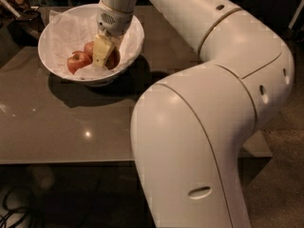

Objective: Pick apple from white bowl

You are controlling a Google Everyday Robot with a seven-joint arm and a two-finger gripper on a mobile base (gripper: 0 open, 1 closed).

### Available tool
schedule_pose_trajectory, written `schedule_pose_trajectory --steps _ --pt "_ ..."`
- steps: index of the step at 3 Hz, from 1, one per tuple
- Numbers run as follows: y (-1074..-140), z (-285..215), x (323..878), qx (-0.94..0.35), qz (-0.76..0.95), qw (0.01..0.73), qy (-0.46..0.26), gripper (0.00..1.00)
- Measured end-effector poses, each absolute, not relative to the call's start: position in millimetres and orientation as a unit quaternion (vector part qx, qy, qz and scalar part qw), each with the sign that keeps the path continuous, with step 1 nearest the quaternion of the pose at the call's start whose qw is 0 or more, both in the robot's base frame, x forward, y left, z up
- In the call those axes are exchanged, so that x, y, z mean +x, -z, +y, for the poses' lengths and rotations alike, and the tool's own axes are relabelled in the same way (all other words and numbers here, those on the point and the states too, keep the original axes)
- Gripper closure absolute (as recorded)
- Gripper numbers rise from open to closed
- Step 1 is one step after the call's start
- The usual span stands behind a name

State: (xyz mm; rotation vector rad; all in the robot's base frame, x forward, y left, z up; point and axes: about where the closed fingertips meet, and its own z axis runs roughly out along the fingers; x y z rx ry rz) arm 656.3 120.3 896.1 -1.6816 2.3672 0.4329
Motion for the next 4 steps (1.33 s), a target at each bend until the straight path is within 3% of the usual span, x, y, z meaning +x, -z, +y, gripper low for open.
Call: schedule_pose_trajectory --steps 4 --pt "-951.6 126.4 653.0 -0.614 0.767 0.142 -0.122 1.0"
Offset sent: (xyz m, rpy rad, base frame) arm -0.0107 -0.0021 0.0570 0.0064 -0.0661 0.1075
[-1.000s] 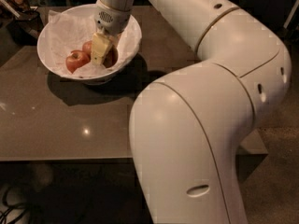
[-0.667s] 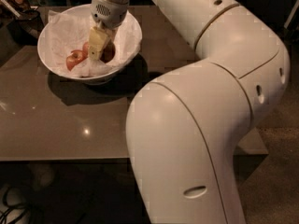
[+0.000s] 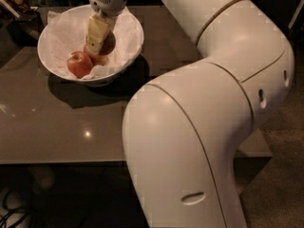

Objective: Pick apple from white bowl

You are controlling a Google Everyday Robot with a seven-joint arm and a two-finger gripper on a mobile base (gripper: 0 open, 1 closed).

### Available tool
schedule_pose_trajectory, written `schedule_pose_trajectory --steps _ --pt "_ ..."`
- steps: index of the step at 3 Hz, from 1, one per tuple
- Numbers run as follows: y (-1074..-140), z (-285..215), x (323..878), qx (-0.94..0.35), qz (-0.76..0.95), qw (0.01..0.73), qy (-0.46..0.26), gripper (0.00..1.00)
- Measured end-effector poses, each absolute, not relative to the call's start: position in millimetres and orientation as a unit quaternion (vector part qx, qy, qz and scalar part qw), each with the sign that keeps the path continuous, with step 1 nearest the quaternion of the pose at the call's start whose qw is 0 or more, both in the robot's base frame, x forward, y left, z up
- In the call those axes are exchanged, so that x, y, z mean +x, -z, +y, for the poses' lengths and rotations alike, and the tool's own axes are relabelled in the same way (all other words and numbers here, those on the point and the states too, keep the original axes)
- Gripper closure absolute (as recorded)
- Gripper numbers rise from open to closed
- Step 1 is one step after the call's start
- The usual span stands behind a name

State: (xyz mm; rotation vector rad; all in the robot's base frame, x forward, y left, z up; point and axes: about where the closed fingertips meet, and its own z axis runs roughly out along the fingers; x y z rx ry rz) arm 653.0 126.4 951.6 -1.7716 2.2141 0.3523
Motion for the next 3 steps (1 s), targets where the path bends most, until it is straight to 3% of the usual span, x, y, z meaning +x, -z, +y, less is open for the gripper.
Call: schedule_pose_trajectory --steps 3 --pt "-986.5 118.5 626.5 -0.644 0.731 0.177 -0.141 1.0"
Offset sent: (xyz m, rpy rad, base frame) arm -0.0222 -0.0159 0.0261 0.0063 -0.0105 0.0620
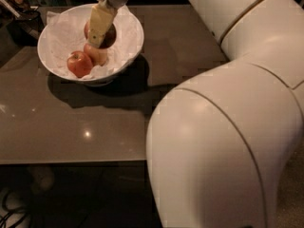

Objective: Pick apple from white bowl

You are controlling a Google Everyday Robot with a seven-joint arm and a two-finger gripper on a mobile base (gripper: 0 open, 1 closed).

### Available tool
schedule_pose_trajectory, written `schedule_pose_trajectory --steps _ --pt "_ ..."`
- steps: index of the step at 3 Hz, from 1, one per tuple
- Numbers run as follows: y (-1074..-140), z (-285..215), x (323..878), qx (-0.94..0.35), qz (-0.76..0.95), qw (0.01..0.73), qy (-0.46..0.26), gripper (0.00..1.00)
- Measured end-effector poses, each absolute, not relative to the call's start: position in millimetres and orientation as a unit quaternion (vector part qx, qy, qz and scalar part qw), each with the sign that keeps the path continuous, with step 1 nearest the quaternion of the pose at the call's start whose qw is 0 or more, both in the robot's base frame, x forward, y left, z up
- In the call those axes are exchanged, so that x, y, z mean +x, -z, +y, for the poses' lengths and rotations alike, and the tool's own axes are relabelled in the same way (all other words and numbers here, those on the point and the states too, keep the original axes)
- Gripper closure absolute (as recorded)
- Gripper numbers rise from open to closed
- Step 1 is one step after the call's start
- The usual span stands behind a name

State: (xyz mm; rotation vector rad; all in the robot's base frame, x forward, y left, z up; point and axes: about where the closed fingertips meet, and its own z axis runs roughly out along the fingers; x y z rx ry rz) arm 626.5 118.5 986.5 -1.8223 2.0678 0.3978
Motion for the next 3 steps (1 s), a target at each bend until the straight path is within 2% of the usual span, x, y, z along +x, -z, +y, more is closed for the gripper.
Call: schedule_pose_trajectory --steps 3 --pt "-1050.9 110.6 551.6 -0.697 0.666 0.22 -0.149 1.0"
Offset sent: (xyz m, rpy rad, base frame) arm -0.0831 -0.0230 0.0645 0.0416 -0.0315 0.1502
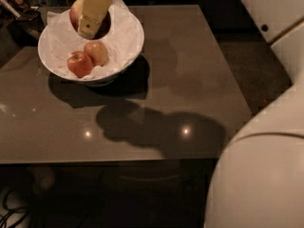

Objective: Pick apple from white bowl

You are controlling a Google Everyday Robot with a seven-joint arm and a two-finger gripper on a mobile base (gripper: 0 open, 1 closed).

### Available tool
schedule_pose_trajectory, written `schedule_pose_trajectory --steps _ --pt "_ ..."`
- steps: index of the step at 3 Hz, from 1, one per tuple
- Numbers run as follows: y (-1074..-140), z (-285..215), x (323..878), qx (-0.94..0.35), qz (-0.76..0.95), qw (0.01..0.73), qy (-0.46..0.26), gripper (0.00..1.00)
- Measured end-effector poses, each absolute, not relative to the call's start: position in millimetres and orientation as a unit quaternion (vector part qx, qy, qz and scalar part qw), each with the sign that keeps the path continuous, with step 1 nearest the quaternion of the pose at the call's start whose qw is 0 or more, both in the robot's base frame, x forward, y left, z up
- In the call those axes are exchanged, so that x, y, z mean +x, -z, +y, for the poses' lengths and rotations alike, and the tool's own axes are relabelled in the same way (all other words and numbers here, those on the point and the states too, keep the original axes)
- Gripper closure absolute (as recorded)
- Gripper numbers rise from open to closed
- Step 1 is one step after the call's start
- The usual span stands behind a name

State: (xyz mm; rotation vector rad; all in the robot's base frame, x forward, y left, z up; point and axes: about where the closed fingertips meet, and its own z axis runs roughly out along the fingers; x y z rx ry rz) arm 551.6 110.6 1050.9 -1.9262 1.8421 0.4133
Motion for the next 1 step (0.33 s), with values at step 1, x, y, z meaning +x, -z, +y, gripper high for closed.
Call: schedule_pose_trajectory --steps 1 --pt "-1054.7 113.9 553.0 -0.695 0.665 0.231 -0.149 1.0"
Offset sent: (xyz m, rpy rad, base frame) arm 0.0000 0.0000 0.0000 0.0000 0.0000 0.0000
